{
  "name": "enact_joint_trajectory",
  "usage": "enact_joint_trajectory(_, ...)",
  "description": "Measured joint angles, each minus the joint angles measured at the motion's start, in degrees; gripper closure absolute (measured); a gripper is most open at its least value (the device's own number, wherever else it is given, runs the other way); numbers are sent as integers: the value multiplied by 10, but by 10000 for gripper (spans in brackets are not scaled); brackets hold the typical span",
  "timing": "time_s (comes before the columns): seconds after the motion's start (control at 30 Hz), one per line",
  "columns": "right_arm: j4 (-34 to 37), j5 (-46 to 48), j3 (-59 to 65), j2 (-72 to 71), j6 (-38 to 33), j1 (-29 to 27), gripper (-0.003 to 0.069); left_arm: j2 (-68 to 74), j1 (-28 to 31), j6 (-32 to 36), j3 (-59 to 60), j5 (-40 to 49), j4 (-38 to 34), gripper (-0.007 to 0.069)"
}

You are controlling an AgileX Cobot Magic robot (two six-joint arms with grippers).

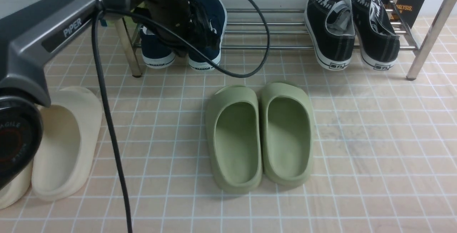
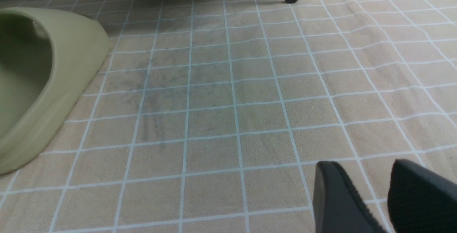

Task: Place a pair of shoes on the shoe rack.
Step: Use the left arm to put a shoe into the shoe rack

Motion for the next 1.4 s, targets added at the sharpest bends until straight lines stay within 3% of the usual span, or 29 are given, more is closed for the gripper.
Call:
enact_joint_trajectory(0.3, 0, 0, 0, 0, 0, 0, 421, 61, 36, -81, 6, -47, 78, 605)
enact_joint_trajectory(0.57, 0, 0, 0, 0, 0, 0, 421, 51, 33, -123, 9, -73, 85, 601)
enact_joint_trajectory(0.83, 0, 0, 0, 0, 0, 0, 421, 33, 33, -113, 7, -48, 9, 593)
enact_joint_trajectory(1.03, 0, 0, 0, 0, 0, 0, 421, 33, 33, 6, 7, -36, -165, 591)
enact_joint_trajectory(1.1, 0, 0, 0, 0, 0, 0, 421, 33, 32, 27, 7, -56, -188, 591)
enact_joint_trajectory(1.23, 0, 0, 0, 0, 0, 0, 421, 33, 31, 39, 7, -133, -193, 591)
enact_joint_trajectory(1.4, 0, 0, 0, 0, 0, 0, 421, 33, 31, 35, 7, -142, -191, 591)
